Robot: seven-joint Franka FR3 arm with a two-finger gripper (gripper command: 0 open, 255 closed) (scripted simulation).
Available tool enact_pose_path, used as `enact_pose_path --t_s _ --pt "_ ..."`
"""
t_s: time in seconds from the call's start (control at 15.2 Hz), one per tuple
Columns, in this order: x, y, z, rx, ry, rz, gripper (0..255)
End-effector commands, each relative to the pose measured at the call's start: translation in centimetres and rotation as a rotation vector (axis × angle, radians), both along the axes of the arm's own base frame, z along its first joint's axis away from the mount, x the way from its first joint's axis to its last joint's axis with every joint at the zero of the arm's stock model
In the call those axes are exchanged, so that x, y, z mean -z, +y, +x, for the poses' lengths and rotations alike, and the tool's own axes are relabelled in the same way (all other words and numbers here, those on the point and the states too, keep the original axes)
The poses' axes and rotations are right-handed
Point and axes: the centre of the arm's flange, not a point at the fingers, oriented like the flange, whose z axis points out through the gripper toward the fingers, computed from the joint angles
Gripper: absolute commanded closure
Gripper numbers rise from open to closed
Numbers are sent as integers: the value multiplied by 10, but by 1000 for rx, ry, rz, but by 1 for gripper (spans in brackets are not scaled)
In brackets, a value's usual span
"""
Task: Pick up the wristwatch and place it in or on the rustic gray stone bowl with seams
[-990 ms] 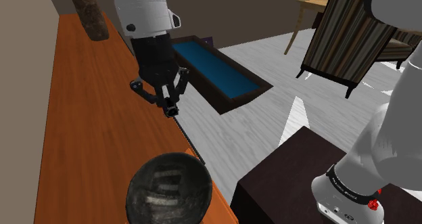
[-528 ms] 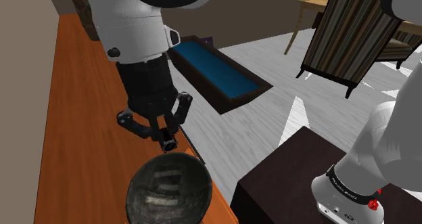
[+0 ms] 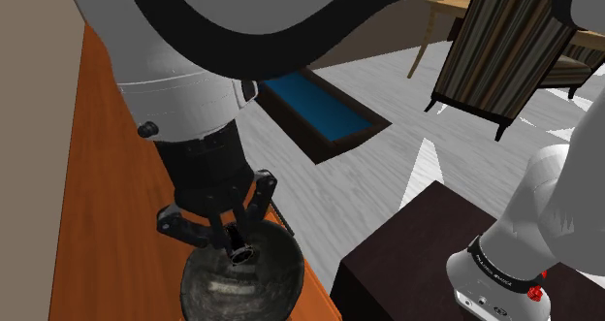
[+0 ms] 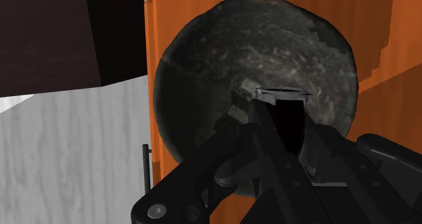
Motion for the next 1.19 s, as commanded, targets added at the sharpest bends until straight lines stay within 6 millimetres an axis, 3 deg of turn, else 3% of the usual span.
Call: enact_pose_path --t_s 0.0,0.46,0.92,0.99,1.12 --pt "10 0 0 0 0 0 255" --pt "47 0 0 0 0 0 255" --pt "47 0 0 0 0 0 255" --pt "47 0 0 0 0 0 0" --pt "47 0 0 0 0 0 0"
